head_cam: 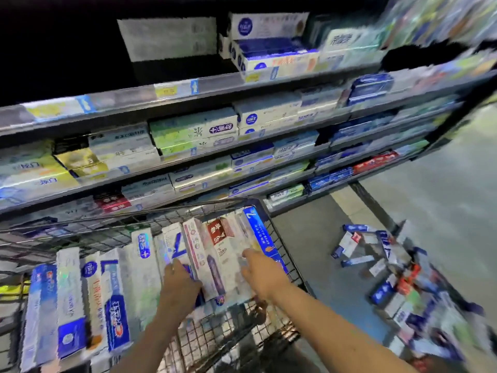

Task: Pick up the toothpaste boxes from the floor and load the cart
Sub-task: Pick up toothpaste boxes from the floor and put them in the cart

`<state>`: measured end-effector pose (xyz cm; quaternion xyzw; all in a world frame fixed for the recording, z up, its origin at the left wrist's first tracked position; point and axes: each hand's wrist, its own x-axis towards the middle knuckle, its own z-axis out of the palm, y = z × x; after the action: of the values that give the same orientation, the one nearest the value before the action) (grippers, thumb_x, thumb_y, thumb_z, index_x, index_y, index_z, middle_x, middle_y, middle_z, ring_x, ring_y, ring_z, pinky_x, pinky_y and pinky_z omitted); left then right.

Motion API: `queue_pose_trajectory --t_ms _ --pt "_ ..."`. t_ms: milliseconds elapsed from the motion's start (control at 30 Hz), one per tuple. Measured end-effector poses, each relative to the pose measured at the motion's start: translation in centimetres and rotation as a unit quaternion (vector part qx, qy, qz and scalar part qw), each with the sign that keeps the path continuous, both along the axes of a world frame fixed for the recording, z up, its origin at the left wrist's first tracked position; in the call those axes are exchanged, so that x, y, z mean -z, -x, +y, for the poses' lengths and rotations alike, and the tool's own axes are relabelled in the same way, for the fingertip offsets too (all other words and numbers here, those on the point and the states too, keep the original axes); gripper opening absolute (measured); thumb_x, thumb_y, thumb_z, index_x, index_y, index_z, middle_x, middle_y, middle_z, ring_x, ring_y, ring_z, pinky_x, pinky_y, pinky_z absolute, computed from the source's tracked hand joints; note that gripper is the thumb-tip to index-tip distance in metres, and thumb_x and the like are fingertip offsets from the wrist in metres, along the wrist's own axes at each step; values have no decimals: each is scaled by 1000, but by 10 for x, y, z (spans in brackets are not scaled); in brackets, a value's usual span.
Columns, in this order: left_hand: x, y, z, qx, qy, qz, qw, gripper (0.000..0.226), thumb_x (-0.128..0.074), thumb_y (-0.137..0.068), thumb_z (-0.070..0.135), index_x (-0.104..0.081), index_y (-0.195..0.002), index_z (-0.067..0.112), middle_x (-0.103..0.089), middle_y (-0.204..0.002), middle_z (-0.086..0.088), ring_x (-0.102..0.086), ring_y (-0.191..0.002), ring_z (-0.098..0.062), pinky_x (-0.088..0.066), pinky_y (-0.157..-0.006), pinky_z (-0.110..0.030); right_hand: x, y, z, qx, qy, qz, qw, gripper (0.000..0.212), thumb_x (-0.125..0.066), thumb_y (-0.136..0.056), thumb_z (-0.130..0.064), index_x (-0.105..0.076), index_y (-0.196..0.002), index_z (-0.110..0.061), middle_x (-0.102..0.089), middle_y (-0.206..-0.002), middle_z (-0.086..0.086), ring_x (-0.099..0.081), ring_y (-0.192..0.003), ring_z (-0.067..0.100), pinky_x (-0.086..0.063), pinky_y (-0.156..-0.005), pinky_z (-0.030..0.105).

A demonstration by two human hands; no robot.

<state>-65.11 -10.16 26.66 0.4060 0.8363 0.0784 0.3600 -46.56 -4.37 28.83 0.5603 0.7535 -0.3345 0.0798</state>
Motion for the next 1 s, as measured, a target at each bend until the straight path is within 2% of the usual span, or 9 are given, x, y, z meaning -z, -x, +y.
queue_pose_trajectory --t_ms 100,200,300,433,533,700,767,900,1000 --pt "-32 -6 29 70 -24 34 997 52 -64 -79 32 -50 -118 1 -56 -118 -19 -57 -105 -34 -50 -87 -35 -30 -56 15 19 -58 -58 996 31 -46 -96 -27 -46 -120 -8 -56 -120 16 -55 -108 36 -42 -77 39" --pt "-73 -32 61 163 -63 88 981 52 -61 -85 35 -46 -122 0 -55 -118 -23 -54 -109 -37 -47 -92 -40 -59 -114 21 75 -89 -92 989 43 -48 -96 -30 -42 -131 -6 -51 -129 17 -52 -115 36 -44 -90 41" --pt "-110 -78 90 283 -97 128 946 53 -60 -88 34 -44 -123 -3 -52 -124 -24 -51 -115 -38 -41 -95 -40 -79 -176 11 137 -129 -113 976 50 -49 -95 -35 -38 -137 -10 -48 -135 14 -49 -119 33 -41 -96 41" --pt "-131 -148 114 421 -128 145 886 66 -60 -88 39 -38 -133 -4 -45 -135 -24 -44 -124 -36 -36 -103 -40 -86 -252 -21 237 -133 -128 954 54 -48 -94 -38 -35 -139 -10 -43 -140 14 -41 -128 32 -32 -105 45" --pt "-144 -210 119 500 -151 146 840 73 -59 -88 44 -34 -139 -1 -42 -140 -21 -40 -129 -33 -34 -105 -39 -85 -307 -50 310 -126 -140 932 60 -49 -91 -41 -32 -142 -13 -42 -141 13 -41 -128 31 -33 -106 46" --pt "-148 -314 114 582 -135 133 791 74 -56 -90 41 -28 -143 -2 -36 -145 -18 -36 -134 -31 -29 -108 -36 -68 -393 -101 391 -60 -159 904 73 -50 -90 -48 -23 -147 -13 -35 -147 12 -40 -130 32 -33 -105 47" --pt "-141 -357 113 600 -121 130 780 69 -58 -89 41 -34 -139 -1 -40 -142 -18 -39 -130 -32 -32 -106 -37 -62 -429 -119 419 -43 -151 894 73 -50 -90 -46 -20 -149 -14 -35 -148 11 -40 -131 31 -32 -107 48" --pt "-111 -443 116 621 -94 108 771 67 -59 -82 46 -45 -131 3 -52 -131 -16 -46 -122 -32 -40 -101 -39 -45 -505 -155 457 8 -178 872 57 -46 -93 -39 -31 -143 -14 -40 -143 11 -42 -129 30 -32 -106 47" --pt "-101 -511 103 632 -71 100 765 55 -58 -87 41 -47 -127 5 -51 -128 -16 -45 -124 -32 -37 -100 -36 -27 -559 -181 493 46 -180 850 54 -49 -91 -36 -34 -139 -15 -42 -141 9 -42 -130 28 -25 -111 49"
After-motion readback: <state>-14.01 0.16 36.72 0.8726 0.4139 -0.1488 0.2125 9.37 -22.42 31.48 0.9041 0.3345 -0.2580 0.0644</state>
